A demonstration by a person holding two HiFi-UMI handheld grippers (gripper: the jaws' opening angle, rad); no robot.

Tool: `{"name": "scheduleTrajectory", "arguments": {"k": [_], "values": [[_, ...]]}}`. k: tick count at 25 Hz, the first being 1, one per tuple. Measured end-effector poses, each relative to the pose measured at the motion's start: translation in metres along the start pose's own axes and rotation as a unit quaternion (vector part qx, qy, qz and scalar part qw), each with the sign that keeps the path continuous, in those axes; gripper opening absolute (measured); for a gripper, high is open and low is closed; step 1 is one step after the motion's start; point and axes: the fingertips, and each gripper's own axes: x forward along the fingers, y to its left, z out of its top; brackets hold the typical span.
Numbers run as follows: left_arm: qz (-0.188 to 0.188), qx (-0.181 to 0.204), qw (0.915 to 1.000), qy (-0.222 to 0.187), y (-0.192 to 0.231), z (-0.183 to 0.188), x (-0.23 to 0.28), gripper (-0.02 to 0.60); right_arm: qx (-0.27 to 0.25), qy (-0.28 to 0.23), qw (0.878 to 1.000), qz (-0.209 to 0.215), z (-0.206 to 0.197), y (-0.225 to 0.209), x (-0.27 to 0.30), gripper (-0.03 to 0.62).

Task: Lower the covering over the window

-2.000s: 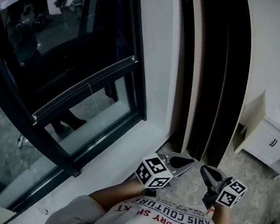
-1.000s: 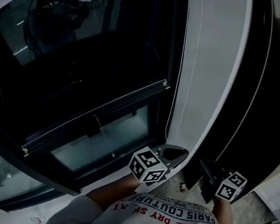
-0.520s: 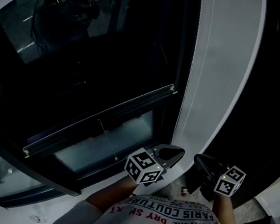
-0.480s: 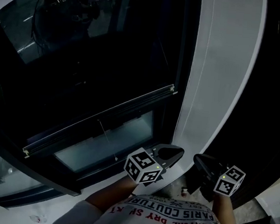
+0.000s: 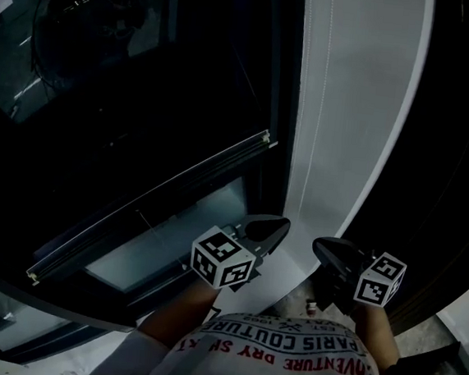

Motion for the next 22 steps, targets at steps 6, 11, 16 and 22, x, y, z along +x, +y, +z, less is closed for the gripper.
{"name": "scheduleTrajectory", "arguments": {"k": [6, 11, 16, 22], "values": [[0.033, 0.044, 0.9985, 0.002, 0.049, 0.022, 0.031, 0.002, 0.004, 0.010, 1.000, 0.003, 0.001, -0.024, 0.006, 0.006], [0.059, 0.054, 0.9967, -0.015, 0.085, 0.046, 0.062, 0.003, 0.002, 0.023, 1.000, -0.009, -0.004, -0.048, 0.004, 0.006], [0.077, 0.072, 0.9942, -0.021, 0.120, 0.061, 0.088, 0.006, 0.010, 0.029, 0.999, -0.014, -0.009, -0.062, 0.001, 0.006], [0.107, 0.070, 0.9907, -0.047, 0.146, 0.080, 0.104, 0.082, 0.014, 0.039, 0.999, -0.024, -0.015, -0.072, -0.006, 0.006]]}}
